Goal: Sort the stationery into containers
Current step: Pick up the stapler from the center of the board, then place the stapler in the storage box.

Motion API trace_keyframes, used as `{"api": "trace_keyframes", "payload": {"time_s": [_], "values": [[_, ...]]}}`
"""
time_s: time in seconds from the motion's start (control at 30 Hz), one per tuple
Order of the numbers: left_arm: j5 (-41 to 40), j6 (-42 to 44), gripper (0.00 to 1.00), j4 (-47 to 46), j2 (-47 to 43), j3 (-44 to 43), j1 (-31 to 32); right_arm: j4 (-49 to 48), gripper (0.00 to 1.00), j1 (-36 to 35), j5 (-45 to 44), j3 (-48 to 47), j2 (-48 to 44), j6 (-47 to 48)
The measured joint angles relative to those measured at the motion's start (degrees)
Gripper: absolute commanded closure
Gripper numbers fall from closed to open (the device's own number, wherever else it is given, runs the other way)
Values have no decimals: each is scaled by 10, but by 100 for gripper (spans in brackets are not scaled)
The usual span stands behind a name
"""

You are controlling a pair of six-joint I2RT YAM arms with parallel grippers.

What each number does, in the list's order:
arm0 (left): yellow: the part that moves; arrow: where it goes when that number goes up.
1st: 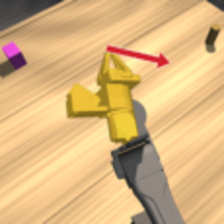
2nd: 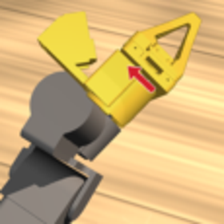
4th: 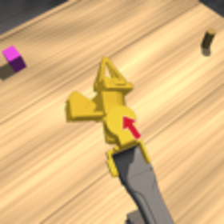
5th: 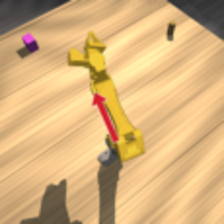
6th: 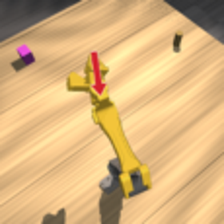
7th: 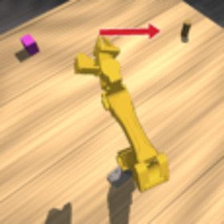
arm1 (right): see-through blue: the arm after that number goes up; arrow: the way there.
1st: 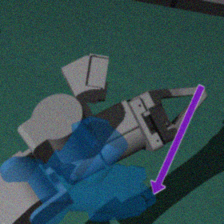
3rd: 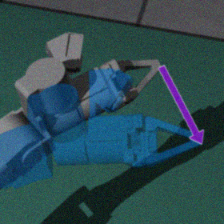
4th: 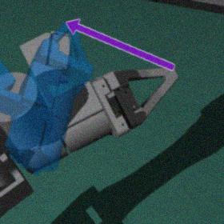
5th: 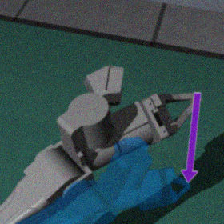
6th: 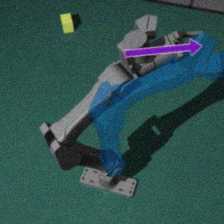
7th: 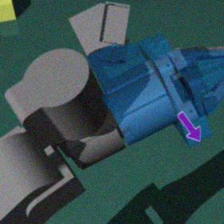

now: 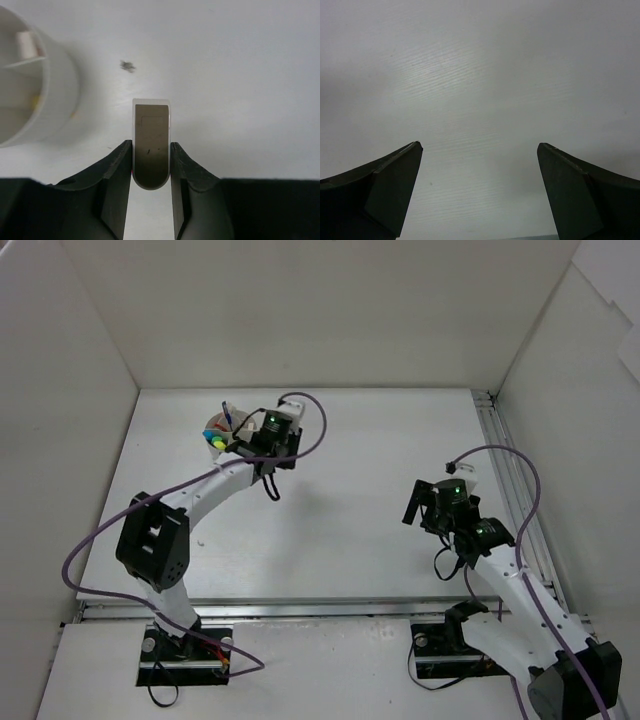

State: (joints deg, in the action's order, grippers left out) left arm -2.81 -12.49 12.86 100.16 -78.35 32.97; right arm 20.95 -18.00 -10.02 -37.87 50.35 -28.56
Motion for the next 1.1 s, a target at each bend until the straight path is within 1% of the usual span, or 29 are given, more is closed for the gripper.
{"api": "trace_keyframes", "payload": {"time_s": [0.13,0.27,0.37,0.47,0.7,0.87,1.1], "values": [[-42,-2,100,24,9,-50,-71,-40,2,0,22,-7,30,12],[-51,-14,100,34,53,-149,-118,-63,2,0,25,-34,75,21],[-66,-33,100,45,100,-222,-141,-73,2,-1,19,-52,100,25],[-96,-54,100,54,145,-276,-147,-77,2,-1,11,-64,119,30],[-163,-125,98,98,202,-333,-147,-79,2,-1,-11,-78,144,33],[-195,-181,98,119,216,-347,-147,-80,2,-1,-19,-84,158,34],[-215,-237,97,127,240,-362,-147,-79,2,-1,-37,-84,159,35]]}}
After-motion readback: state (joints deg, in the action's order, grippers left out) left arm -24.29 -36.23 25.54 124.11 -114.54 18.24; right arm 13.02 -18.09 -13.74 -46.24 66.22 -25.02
